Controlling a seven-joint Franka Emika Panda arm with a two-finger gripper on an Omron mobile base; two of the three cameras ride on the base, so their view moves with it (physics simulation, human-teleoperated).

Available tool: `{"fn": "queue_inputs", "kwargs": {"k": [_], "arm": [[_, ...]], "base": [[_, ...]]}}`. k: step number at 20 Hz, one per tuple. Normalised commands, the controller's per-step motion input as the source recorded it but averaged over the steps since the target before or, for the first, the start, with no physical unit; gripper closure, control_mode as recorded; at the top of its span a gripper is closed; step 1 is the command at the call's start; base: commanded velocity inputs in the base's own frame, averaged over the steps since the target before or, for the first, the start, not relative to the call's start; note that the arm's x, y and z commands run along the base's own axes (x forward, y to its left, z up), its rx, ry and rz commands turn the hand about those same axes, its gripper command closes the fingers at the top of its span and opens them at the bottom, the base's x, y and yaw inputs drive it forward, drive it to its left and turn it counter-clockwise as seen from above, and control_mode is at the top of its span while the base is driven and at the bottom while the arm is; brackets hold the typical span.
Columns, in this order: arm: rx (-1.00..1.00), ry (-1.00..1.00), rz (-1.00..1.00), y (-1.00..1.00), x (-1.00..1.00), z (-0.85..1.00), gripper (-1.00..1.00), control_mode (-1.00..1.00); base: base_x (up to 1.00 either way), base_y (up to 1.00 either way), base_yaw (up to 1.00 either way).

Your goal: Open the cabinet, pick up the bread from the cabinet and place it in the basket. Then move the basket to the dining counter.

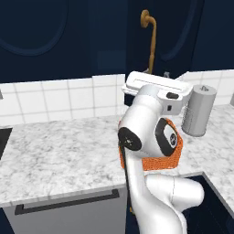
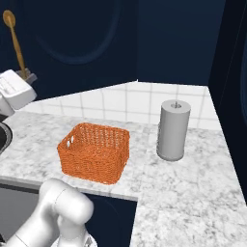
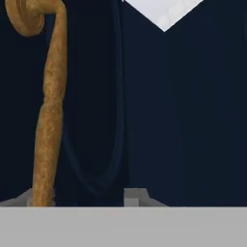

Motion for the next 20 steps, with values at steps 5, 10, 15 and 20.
{"fn": "queue_inputs", "kwargs": {"k": [5,10,15,20], "arm": [[0.1,0.08,-0.16,-0.72,-1.0,0.28,1.0,-1.0],[0.0,0.02,-0.03,0.17,-1.0,0.04,-1.0,-1.0],[-0.02,0.0,0.15,0.94,-0.8,0.0,-1.0,-1.0],[-0.01,0.0,0.54,1.0,-0.6,0.0,-1.0,-1.0]], "base": [[0.0,0.0,0.0],[0.0,0.0,0.0],[0.0,0.0,0.0],[0.0,0.0,0.0]]}}
